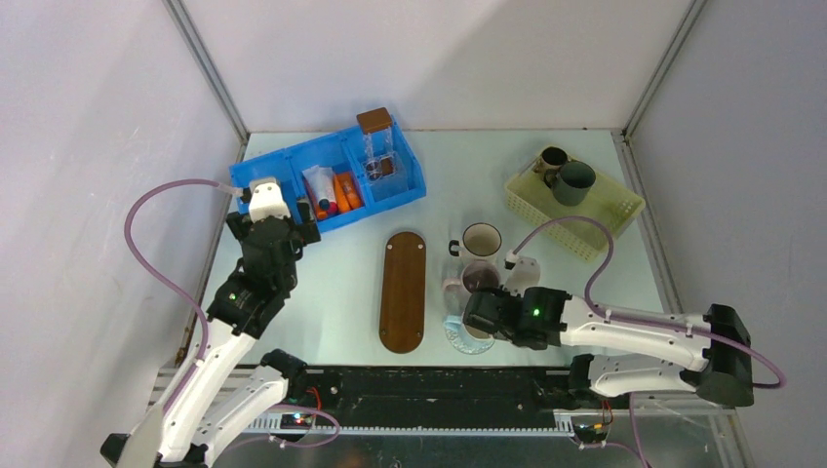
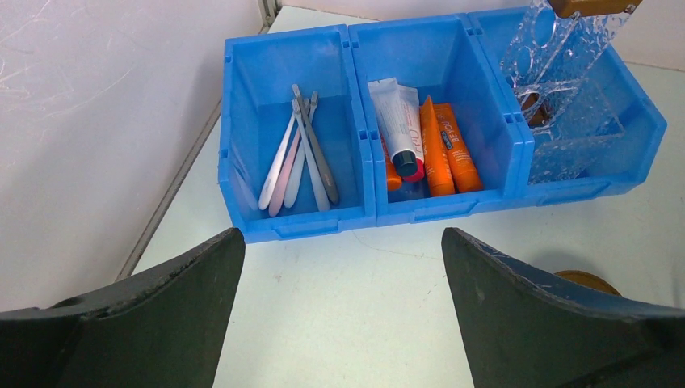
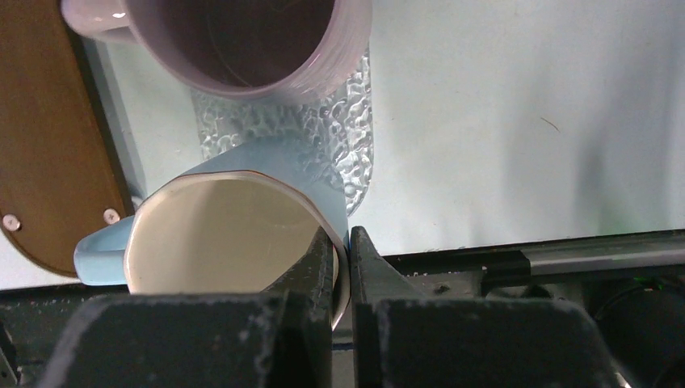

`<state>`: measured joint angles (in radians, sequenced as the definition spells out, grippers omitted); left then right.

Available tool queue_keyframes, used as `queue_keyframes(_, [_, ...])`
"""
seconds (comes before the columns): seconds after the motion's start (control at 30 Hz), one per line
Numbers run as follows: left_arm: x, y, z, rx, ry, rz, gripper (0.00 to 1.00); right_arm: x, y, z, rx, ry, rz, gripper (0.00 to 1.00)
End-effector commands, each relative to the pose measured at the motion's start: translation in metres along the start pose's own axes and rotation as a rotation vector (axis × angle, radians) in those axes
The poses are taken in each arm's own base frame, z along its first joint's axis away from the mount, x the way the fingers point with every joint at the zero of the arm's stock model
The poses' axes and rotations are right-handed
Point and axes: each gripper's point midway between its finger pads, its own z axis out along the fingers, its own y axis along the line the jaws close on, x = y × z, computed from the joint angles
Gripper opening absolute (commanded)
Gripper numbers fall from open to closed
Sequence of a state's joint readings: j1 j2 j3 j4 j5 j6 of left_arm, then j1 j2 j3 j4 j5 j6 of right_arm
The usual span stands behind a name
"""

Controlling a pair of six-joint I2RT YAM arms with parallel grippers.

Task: Prepare toiletry sets of a toothbrush and toothpaste on the tray
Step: Place the cup on the tray.

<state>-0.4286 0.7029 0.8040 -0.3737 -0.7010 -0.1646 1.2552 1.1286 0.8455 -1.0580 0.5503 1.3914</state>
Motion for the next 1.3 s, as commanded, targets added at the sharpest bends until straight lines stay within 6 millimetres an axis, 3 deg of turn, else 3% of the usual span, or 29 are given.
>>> queue_keyframes(0.0, [-0.007, 0.004, 0.001, -0.018, -0.032, -0.016, 1.00, -0.012, 0.011, 0.005, 0.002, -0.036, 0.105, 0.00])
queue_keyframes(0.23, [-0.006, 0.003, 0.002, -0.018, -0.031, -0.013, 1.00, -0.012, 0.007, 0.009, 0.034, -0.030, 0.104, 0.02])
queue_keyframes(0.53, [-0.005, 0.004, 0.002, -0.021, -0.027, -0.007, 1.00, -0.015, 0.010, 0.007, 0.068, -0.023, 0.067, 0.18])
queue_keyframes(0.83, [-0.005, 0.003, 0.003, -0.019, -0.026, -0.005, 1.00, -0.018, 0.012, 0.002, 0.076, -0.032, 0.050, 0.24])
queue_keyframes(1.07, [-0.005, 0.004, 0.002, -0.021, -0.026, -0.005, 1.00, -0.027, 0.014, -0.013, 0.064, -0.065, 0.007, 0.42])
queue_keyframes(1.27, [-0.003, 0.002, 0.004, -0.018, -0.020, 0.002, 1.00, -0.052, 0.025, -0.039, -0.045, -0.123, -0.055, 0.60])
